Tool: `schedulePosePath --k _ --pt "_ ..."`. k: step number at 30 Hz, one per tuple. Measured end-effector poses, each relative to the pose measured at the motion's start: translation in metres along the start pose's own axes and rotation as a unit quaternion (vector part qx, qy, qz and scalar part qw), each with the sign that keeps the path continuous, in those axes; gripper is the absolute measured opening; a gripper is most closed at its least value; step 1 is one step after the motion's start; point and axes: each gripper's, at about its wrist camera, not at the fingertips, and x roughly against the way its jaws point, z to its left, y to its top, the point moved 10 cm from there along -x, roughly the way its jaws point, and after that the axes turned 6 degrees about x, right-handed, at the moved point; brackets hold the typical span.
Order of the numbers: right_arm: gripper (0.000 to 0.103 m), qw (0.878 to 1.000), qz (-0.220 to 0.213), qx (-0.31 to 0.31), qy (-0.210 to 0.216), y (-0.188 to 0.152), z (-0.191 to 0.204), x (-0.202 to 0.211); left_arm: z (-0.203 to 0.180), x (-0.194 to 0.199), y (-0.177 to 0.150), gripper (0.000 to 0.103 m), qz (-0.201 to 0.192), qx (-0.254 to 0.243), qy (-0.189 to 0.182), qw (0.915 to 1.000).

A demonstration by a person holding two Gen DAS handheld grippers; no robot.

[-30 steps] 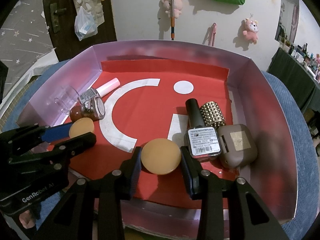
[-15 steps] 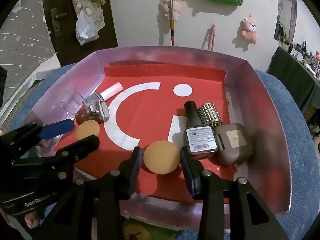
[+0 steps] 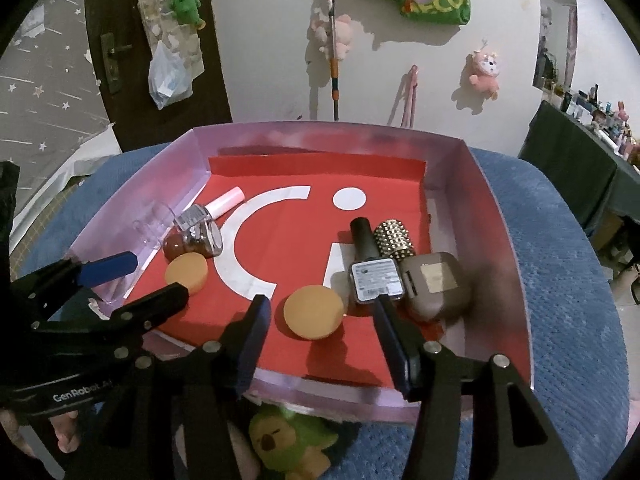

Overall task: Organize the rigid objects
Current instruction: 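Lower the ball and disc onto the red liner and open both tools, then withdraw both open tools from the box toward the earbud case and figurine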

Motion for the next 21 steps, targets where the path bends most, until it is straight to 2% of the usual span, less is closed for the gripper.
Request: schedulePosePath --k 5,8,11,21 --pt "0.067 1.000 -0.018 0.003 -0.016 -0.001 -0.001 0.017 -0.002 0.013 -0.002 0.078 -0.015 -0.007 0.008 0.9998" --pt "0.069 0.999 -0.030 -0.001 -0.018 -0.001 -0.002 0.028 -0.003 0.021 -0.003 0.089 -0.025 -0.008 0.011 0.9996" --pt "0.076 0.999 -0.047 -0.002 -0.025 -0.001 -0.004 0.040 -0.004 0.030 -0.003 0.090 -0.040 -0.012 0.022 0.9989" --pt "0.086 0.996 -0.081 -0.009 -0.040 -0.007 -0.012 0.068 -0.012 0.045 -0.011 0.097 -0.058 -0.026 0.030 0.9975"
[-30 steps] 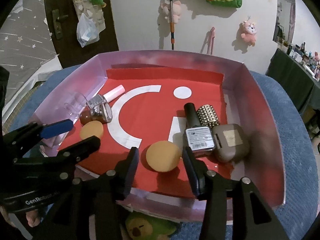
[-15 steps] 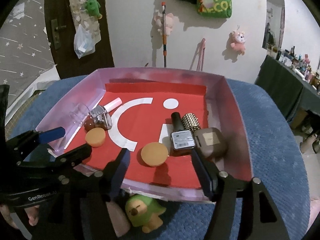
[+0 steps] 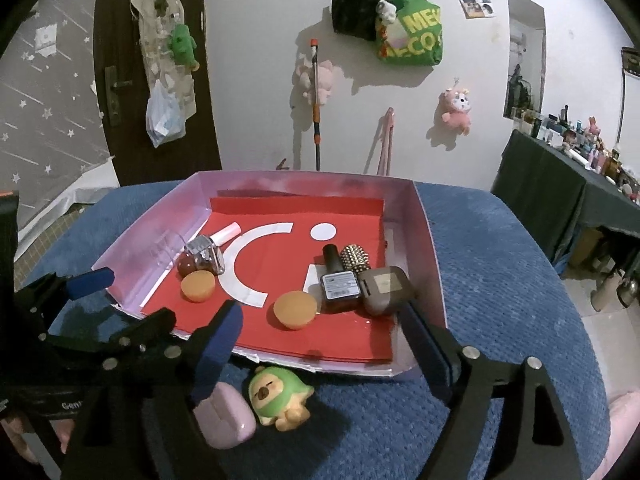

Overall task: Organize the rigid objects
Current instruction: 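Withdraw both open tools from the box toward the earbud case and figurine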

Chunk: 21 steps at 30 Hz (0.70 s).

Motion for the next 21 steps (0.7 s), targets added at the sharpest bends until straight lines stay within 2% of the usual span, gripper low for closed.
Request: schedulePosePath --k 8,11,21 --pt "0.093 1.000 -0.012 0.002 -0.004 -0.002 0.000 0.011 -0.005 0.009 -0.007 0.098 -0.006 -0.003 -0.003 1.0000" --pt "0.099 1.000 -0.012 -0.001 0.000 -0.004 0.002 0.013 -0.006 0.012 -0.011 0.102 -0.008 -0.007 -0.006 0.9999" --pt "0.103 1.000 -0.016 -0.012 0.009 -0.012 0.003 0.024 -0.010 0.023 -0.022 0.103 -0.014 -0.015 -0.009 0.9998"
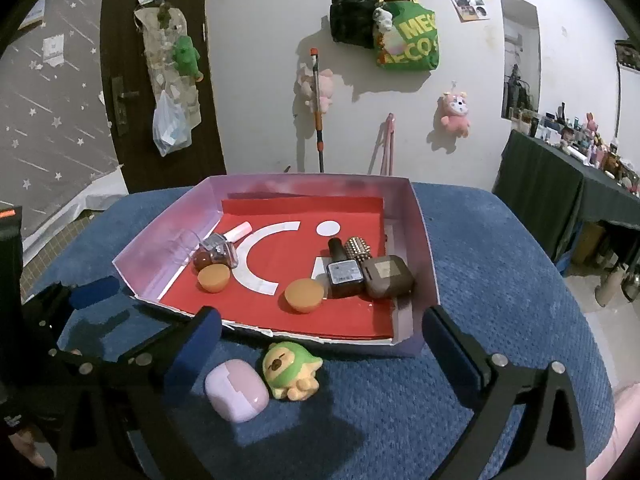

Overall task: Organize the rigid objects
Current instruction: 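Withdraw both open tools from the box toward the earbud case and figurine, then grasp the lilac earbud case with the left tool while the right tool grasps the green figurine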

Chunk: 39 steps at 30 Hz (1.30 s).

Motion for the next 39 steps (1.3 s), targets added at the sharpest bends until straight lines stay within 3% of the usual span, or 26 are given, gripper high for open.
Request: schedulePosePath --k 28,32,39 --pt "0.103 0.999 0.037 -0.037 0.012 -0.052 -0.008 0.009 -0.033 0.009 -0.053 0.103 0.038 -0.015 -0.043 0.9982" --pt "0.092 0.997 0.048 -0.049 0.018 -0.060 -0.012 0.003 -0.039 0.005 -0.057 0.103 0.047 -0.019 -0.052 0.9974" --pt "0.088 0.996 0.062 -0.064 0.022 -0.067 -0.019 -0.008 -0.051 -0.006 -0.060 0.103 0.059 -0.022 -0.068 0.9957"
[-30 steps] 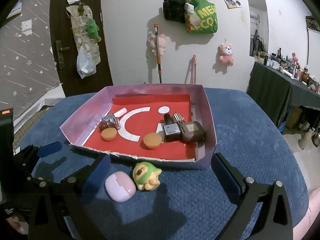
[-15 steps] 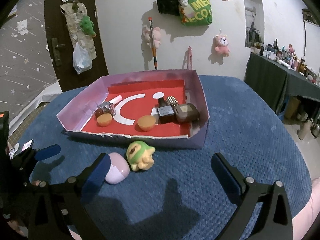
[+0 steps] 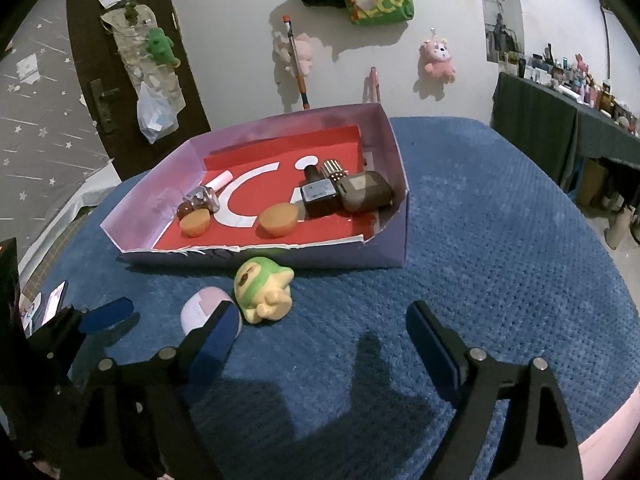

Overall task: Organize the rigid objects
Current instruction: 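Grasp the lilac earbud case with the left tool while the right tool grasps the green figurine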

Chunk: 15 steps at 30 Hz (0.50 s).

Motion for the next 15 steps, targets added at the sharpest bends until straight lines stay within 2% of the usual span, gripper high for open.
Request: schedulePosePath --k 8,9,12,15 --pt "0.088 1.000 0.005 -0.009 0.003 0.000 -0.006 -0.008 -0.009 -0.016 0.005 0.101 0.016 0.016 -0.024 0.9994" --pt "0.088 1.000 0.006 -0.010 0.004 0.000 -0.006 -0.009 -0.010 -0.018 0.006 0.099 0.015 0.014 -0.022 0.9995" --pt "0.086 1.000 0.012 -0.018 0.017 0.001 -0.004 -0.014 -0.009 -0.025 0.006 0.083 0.024 0.013 -0.018 0.9995" --pt "0.083 0.999 0.019 -0.031 0.041 0.003 0.000 -0.020 -0.006 -0.025 0.007 0.079 0.022 0.015 -0.019 0.9995"
